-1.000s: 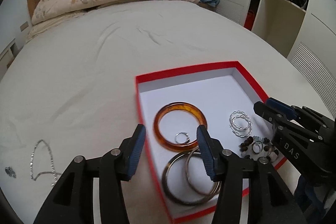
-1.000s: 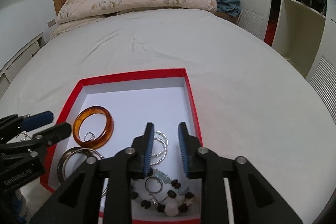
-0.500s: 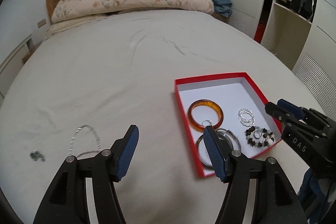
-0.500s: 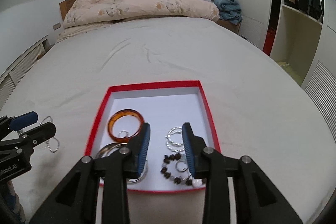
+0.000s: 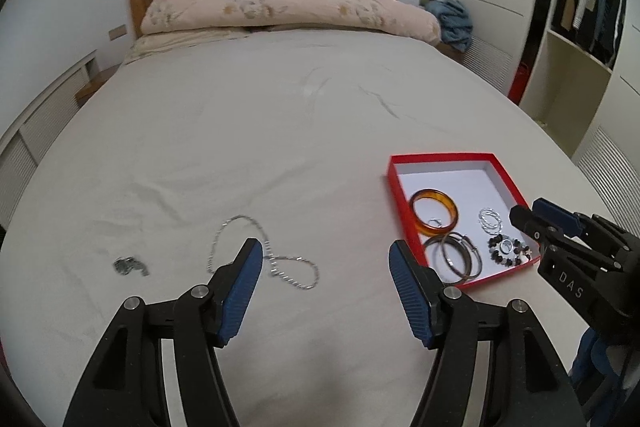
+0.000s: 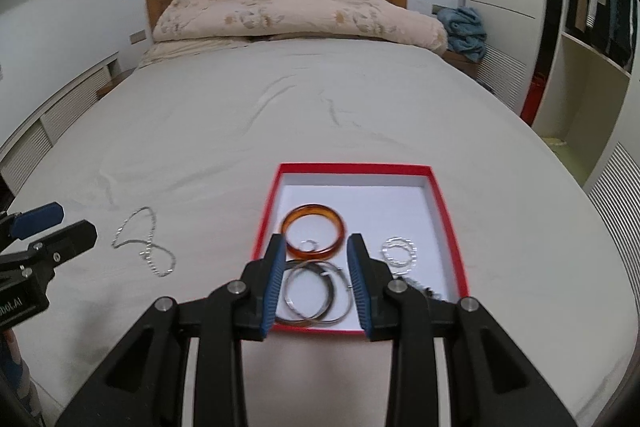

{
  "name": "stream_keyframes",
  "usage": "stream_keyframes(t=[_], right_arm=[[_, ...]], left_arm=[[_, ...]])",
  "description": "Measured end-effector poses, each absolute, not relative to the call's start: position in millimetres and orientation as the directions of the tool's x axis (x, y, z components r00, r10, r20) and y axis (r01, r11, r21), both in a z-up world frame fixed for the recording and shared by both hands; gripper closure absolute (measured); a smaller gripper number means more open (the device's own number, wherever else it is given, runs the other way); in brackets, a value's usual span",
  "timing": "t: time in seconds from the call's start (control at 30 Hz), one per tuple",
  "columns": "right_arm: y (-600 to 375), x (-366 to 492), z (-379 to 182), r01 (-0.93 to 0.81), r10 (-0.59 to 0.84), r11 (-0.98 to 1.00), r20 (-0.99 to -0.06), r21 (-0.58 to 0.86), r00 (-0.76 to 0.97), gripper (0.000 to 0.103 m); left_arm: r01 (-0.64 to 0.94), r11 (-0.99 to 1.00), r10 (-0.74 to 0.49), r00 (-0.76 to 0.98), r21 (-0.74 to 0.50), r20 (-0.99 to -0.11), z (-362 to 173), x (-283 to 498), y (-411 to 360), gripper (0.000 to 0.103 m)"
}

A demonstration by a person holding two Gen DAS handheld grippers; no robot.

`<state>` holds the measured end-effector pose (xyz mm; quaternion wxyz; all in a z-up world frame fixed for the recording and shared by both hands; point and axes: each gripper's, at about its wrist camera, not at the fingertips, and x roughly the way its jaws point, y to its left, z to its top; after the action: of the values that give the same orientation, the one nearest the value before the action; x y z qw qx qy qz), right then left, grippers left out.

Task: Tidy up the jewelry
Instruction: 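Withdraw both open grippers from the box toward the necklace and watch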

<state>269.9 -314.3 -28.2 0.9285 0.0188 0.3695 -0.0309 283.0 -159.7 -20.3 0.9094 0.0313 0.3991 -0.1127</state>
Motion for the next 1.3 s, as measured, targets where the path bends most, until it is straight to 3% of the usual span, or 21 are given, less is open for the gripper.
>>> stream_keyframes(t=[0.53, 0.67, 0.73, 1.03, 1.3], right_arm=[[-237.7, 267.5, -25.6, -0.062, 0.04, 0.998, -0.706, -0.005, 0.707, 0.073], [-223.5, 270.4, -31.6, -0.094, 0.07, 0.996, -0.71, 0.006, 0.701, 0.07], [-216.2, 272.8, -37.3, -0.11, 0.086, 0.994, -0.714, 0.012, 0.694, 0.062], [-187.6, 291.1, -73.2, -0.198, 0.177, 0.978, -0.748, 0.062, 0.639, 0.061], [-166.9, 318.1, -111.0, -0.267, 0.247, 0.958, -0.783, 0.107, 0.57, 0.061]], left_arm=[[0.097, 0.994, -0.096, 0.68, -0.041, -0.727, -18.1, 269.4, -74.3, 0.032], [0.046, 0.998, -0.06, 0.677, -0.039, -0.733, -32.1, 265.4, -46.5, 0.031], [0.011, 0.999, -0.04, 0.667, -0.045, -0.744, -42.7, 264.9, -28.6, 0.03], [-0.124, 0.991, 0.034, 0.615, -0.055, -0.788, -92.7, 263.0, 38.3, 0.027], [-0.157, 0.983, 0.02, 0.594, -0.092, -0.804, -119.2, 285.8, 58.0, 0.027]])
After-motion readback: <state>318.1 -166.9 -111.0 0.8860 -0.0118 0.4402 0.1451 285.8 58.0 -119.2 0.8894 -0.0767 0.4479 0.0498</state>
